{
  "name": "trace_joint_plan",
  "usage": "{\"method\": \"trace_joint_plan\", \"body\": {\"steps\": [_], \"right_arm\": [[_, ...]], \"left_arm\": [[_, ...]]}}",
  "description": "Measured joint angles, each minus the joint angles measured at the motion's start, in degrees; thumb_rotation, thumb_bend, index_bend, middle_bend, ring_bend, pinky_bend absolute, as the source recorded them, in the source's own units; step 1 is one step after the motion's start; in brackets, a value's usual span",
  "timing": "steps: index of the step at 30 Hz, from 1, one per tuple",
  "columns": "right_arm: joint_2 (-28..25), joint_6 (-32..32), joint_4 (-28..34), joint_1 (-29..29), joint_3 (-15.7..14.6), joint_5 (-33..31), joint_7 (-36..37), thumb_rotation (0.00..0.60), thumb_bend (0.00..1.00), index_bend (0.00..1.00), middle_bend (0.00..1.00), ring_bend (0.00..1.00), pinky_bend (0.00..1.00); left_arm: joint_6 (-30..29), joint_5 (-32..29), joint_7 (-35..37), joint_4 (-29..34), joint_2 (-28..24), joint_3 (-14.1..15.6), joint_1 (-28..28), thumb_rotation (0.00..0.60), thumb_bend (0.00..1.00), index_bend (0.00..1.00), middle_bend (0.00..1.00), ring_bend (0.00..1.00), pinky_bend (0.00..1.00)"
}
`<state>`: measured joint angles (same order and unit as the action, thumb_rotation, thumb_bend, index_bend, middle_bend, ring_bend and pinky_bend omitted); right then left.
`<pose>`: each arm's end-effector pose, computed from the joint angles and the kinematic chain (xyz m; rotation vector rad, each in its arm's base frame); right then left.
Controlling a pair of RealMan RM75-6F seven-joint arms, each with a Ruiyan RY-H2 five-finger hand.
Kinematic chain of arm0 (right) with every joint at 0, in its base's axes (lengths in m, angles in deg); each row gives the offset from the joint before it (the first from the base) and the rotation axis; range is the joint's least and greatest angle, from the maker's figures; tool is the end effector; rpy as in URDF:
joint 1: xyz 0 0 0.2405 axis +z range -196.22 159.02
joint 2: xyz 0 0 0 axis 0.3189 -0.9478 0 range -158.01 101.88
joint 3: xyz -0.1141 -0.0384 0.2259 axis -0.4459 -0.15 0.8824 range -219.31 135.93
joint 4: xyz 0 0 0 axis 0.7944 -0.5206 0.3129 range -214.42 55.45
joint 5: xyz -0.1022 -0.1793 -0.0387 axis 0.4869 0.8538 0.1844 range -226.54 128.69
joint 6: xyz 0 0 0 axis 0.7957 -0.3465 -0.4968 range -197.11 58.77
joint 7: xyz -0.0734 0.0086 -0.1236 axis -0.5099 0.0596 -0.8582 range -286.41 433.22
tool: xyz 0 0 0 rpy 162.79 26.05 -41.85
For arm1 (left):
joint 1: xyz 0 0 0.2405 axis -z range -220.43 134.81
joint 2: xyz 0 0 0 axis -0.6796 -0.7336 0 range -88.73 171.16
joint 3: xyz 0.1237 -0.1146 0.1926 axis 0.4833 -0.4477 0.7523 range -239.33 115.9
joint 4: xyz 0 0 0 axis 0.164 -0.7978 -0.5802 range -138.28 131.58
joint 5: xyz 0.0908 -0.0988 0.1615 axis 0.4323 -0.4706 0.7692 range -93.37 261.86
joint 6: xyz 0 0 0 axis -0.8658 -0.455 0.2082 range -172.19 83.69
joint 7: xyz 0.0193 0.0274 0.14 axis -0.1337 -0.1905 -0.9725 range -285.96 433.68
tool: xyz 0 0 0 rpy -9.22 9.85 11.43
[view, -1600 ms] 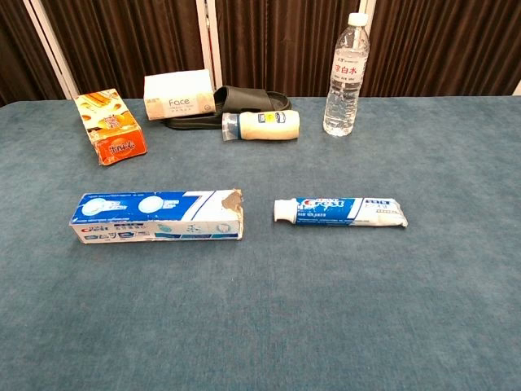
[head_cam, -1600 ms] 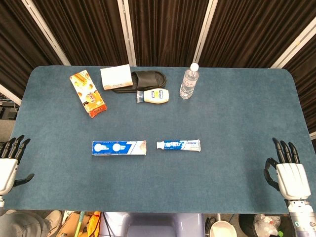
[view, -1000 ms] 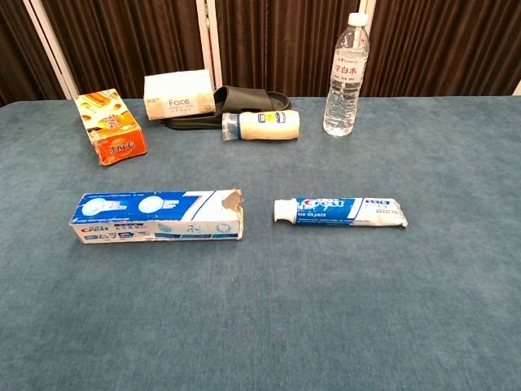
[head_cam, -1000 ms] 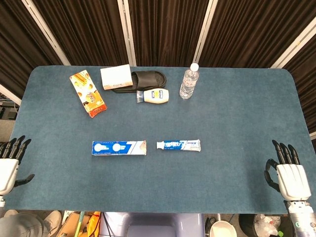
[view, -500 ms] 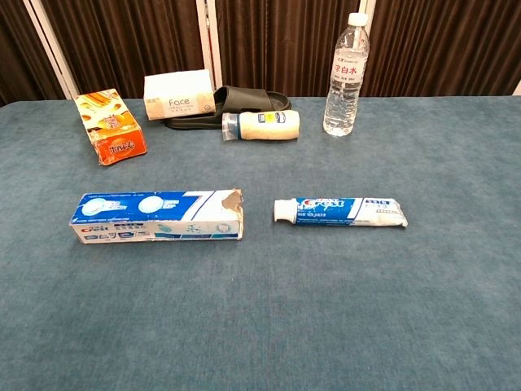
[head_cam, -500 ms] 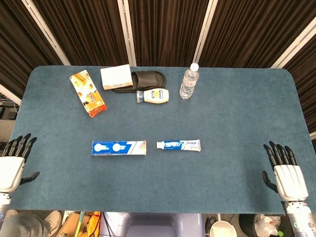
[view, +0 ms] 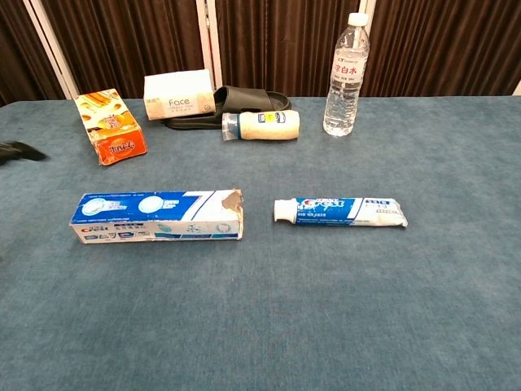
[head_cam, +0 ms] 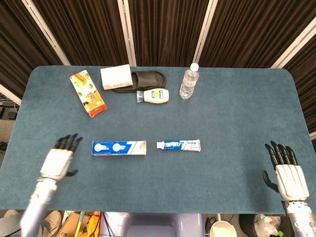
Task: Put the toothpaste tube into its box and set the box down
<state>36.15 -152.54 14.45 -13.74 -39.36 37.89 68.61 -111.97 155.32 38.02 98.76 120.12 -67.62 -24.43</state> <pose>-0.3056 -0.1785 0.1499 1.4411 -0.8836 0.8512 -0.2241 0.2356 0.0386 -1.7086 -0.8979 -0.6987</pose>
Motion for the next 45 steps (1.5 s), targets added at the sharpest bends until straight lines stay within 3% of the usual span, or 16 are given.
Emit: {"method": "trace_joint_plan", "body": {"steps": [6, 16, 27, 30, 38, 45], "right_arm": [[-0.57, -0.42, 0.21, -0.29, 0.12, -0.14, 0.97, 0.600, 0.44, 0.00, 0.00, 0.00, 0.00], [-1.25, -0.57, 0.27, -0.59, 0.47, -0.94, 2.98, 0.600, 0.44, 0.00, 0.00, 0.00, 0.00], [-1.42, -0.96, 0.36, -0.78, 0.51, -0.66, 3.78, 0.600, 0.44, 0.00, 0.00, 0.00, 0.00], [-1.39, -1.00, 0.47, -0.82, 0.51, -0.65, 3.85, 0.600, 0.44, 0.00, 0.00, 0.00, 0.00], [-1.69, -1.65, 0.73, -1.24, 0.43, -0.39, 4.32, 0.600, 0.44, 0.00, 0.00, 0.00, 0.00], [-1.80, -2.01, 0.87, -1.43, 0.48, -0.31, 4.49, 0.600, 0.44, 0.00, 0.00, 0.00, 0.00]], "left_arm": [[2.20, -7.42, -9.70, 0.05, 8.79, -2.37, 5.76, 0.600, 0.20, 0.08, 0.08, 0.11, 0.21], [1.55, -13.56, -15.63, -3.76, 18.36, -5.80, 12.60, 0.600, 0.21, 0.08, 0.09, 0.11, 0.22], [-0.34, -16.60, -17.80, -5.59, 20.86, -7.59, 15.99, 0.600, 0.22, 0.09, 0.13, 0.14, 0.24], [-0.38, -17.61, -18.92, -6.13, 20.80, -7.41, 16.59, 0.600, 0.25, 0.12, 0.20, 0.20, 0.32], [-0.35, -18.82, -19.91, -10.09, 22.02, -5.57, 17.98, 0.600, 0.27, 0.17, 0.24, 0.25, 0.34], [-0.61, -19.94, -19.25, -12.43, 22.79, -4.80, 18.41, 0.600, 0.38, 0.35, 0.50, 0.48, 0.52]]}}
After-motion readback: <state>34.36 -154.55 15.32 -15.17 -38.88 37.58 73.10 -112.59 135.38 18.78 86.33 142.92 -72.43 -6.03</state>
